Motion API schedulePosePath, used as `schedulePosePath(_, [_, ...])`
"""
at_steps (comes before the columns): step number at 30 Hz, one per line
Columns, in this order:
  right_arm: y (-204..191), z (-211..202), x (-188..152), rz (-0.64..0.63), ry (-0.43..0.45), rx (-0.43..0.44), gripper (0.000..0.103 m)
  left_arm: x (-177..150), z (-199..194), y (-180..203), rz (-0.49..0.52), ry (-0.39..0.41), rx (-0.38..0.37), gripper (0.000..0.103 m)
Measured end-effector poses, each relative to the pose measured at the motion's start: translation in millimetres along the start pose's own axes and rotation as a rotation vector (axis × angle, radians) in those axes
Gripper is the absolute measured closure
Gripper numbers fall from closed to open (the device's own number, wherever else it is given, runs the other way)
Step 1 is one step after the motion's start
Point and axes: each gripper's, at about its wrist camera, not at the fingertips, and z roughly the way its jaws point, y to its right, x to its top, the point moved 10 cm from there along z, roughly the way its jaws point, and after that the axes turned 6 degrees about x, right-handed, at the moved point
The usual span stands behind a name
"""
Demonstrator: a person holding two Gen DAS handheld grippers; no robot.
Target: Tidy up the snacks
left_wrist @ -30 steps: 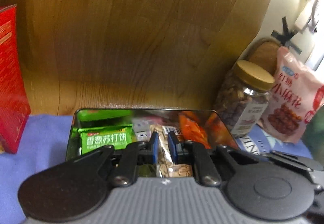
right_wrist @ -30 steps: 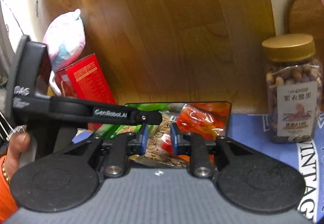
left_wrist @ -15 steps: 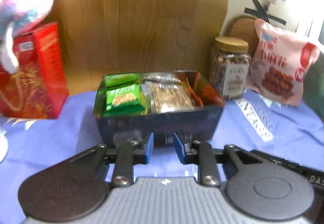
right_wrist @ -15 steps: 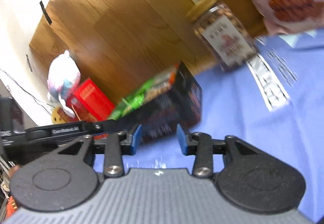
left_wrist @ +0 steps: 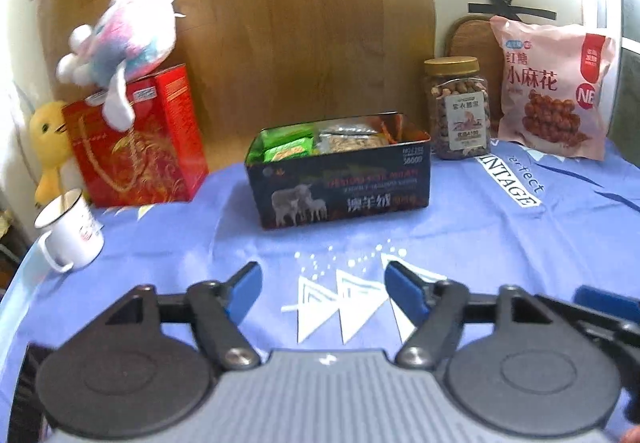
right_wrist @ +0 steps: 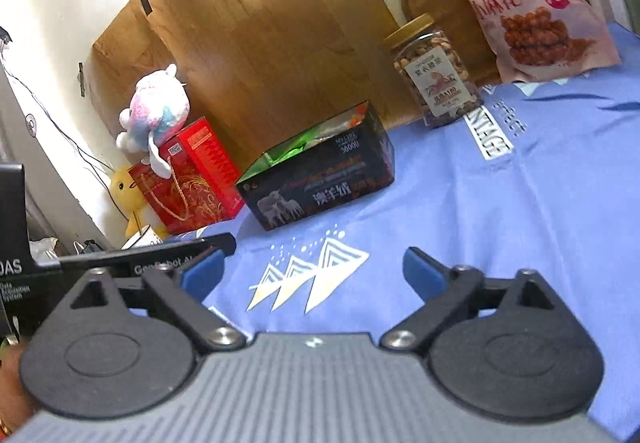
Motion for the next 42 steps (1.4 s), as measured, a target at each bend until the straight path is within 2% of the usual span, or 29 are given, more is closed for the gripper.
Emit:
schedulePosePath(5, [-1.5, -11.2, -6.2, 0.002, -0.011, -0.021, 0.0, -11.2, -10.6, -0.4, -0.012, -0.002, 0.018, 0.024])
schedulePosePath(9, [1.4, -18.5, -9.1, 0.006, -0.003, -0.084, 0.0, -15.0, -17.3, -0.6, -0.03, 0.004, 0.016, 0.003])
schedulePosePath(12, [3.0, -22.9, -10.5, -0.007, 0.012, -0.11, 0.0, -16.5, -23.3, 1.2, -0.021, 0.021, 0.032, 0.0])
schedulePosePath(18, [0.6, -35.7, -10.2, -0.039, 0.067, -0.14, 0.0, -21.8, -27.6, 5.3, 0.01, 0.02, 0.067, 0.0])
schedulePosePath(24, [2.5, -44.9, -6.9, -0.003, 0.106, -0.152, 0.0, -24.0, -28.1, 1.7, 0.032, 0.03, 0.133, 0.0])
schedulePosePath(34, [-7.5, -53.4, -0.2, -0.063, 0.132, -0.147, 0.0, -26.2, -26.0, -1.6, -0.007, 0.005, 0.102, 0.0])
schedulePosePath(42, [-10.7, -51.9, 1.0, -0.101, 0.113, -0.134, 0.0, -25.1, -28.5, 4.4, 0.016, 0.026, 0.089, 0.0])
